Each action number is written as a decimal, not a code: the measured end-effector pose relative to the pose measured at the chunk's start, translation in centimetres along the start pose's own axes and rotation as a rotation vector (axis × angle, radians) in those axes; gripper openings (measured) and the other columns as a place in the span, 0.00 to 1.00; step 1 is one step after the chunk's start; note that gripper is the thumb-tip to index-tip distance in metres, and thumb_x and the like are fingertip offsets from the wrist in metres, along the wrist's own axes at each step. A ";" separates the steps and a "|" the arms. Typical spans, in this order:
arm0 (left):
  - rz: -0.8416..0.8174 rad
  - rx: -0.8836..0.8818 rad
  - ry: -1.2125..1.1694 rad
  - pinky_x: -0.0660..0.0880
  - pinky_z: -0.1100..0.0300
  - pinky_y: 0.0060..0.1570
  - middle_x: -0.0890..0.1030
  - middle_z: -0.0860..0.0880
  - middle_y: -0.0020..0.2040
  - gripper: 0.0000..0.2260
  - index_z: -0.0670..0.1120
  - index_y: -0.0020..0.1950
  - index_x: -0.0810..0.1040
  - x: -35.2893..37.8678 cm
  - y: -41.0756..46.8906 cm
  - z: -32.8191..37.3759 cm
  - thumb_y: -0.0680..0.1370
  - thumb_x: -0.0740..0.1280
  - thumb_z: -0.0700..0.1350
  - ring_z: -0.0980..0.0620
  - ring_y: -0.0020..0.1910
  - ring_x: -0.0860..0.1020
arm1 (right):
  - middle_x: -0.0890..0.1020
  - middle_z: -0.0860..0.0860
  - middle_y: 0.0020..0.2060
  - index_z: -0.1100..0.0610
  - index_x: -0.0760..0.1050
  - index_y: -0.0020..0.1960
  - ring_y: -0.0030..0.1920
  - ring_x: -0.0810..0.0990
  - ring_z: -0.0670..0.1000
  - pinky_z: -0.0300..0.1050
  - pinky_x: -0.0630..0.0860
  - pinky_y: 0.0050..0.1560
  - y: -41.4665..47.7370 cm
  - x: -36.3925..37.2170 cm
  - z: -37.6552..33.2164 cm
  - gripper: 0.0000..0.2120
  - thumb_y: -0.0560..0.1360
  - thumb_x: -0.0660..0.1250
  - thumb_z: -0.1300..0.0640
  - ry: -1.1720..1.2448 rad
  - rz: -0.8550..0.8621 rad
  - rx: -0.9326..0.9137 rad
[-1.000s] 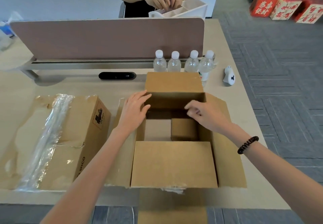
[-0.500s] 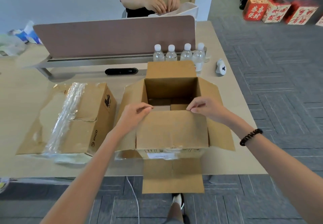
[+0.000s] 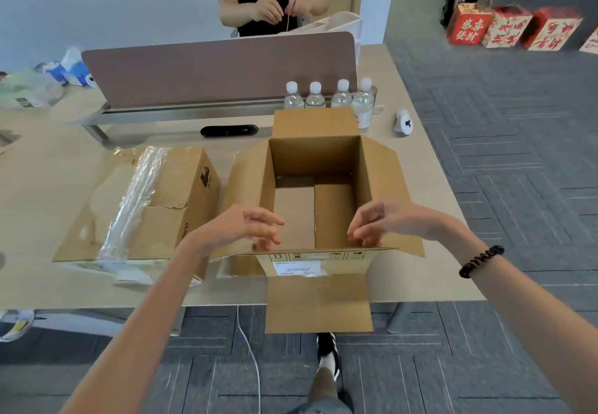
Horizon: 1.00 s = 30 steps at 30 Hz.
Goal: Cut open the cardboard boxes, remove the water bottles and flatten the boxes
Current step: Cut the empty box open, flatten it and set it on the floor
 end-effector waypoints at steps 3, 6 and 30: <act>-0.005 -0.006 0.120 0.75 0.58 0.62 0.83 0.53 0.56 0.16 0.49 0.63 0.79 1.4 0.5 -1.6 0.75 0.72 0.47 0.57 0.56 0.80 | 0.83 0.58 0.48 0.62 0.81 0.53 0.47 0.80 0.52 0.43 0.76 0.47 1.0 1.7 1.5 0.12 0.71 0.75 0.60 -0.018 0.047 0.009; 0.005 -0.016 0.171 0.71 0.57 0.67 0.79 0.56 0.61 0.19 0.52 0.65 0.77 2.8 1.0 -2.4 0.75 0.73 0.47 0.59 0.60 0.76 | 0.79 0.45 0.53 0.54 0.77 0.59 0.53 0.77 0.44 0.30 0.71 0.50 1.5 3.0 1.9 0.19 0.70 0.76 0.55 -0.210 0.069 0.030; 0.483 0.471 0.980 0.73 0.58 0.24 0.78 0.56 0.29 0.16 0.52 0.47 0.75 7.2 2.9 -8.3 0.81 0.51 0.57 0.55 0.24 0.75 | 0.79 0.48 0.39 0.55 0.68 0.55 0.28 0.65 0.47 0.41 0.55 0.28 3.5 8.7 6.4 0.08 0.84 0.53 0.53 -1.122 0.317 -0.133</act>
Point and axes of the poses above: each hand's wrist, its own y-axis towards the middle knuckle, its own x-axis out of the palm, z = x × y, the point moved 1 cm from there along y, towards the middle knuckle
